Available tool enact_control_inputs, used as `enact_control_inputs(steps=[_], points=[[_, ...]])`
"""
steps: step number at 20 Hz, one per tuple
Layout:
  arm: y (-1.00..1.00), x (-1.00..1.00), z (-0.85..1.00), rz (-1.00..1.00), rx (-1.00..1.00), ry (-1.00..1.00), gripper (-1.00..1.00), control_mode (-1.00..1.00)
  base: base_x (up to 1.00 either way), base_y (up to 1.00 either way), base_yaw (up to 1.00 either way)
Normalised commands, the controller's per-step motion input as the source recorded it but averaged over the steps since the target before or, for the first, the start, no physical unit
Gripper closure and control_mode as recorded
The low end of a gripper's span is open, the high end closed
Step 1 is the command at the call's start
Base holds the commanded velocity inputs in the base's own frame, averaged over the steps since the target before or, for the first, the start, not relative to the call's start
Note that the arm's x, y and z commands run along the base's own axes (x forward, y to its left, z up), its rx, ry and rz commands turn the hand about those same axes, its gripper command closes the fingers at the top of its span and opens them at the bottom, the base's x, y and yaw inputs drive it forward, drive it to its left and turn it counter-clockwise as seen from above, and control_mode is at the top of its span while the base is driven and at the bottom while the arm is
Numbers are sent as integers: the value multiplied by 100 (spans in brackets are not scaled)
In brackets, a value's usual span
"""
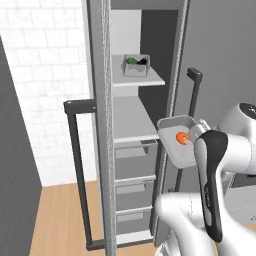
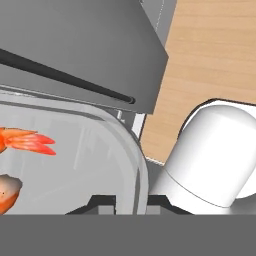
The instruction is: Take the meat container that has the shrimp and place it on the second highest rack of the freezer. Then take the vegetable container that has the broccoli and eggplant and place it on the highest rack of the freezer.
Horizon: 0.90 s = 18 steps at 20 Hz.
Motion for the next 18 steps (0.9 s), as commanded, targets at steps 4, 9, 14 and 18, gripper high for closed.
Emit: enact_control_inputs(steps=[4,9,14,18], points=[[0,0,0,0,0,0,100,100,52,38,0],[0,0,0,0,0,0,100,100,52,41,0],[6,36,-13,0,-1,0,100,-100,19,12,0],[25,77,-21,0,-2,0,100,-100,0,0,0]])
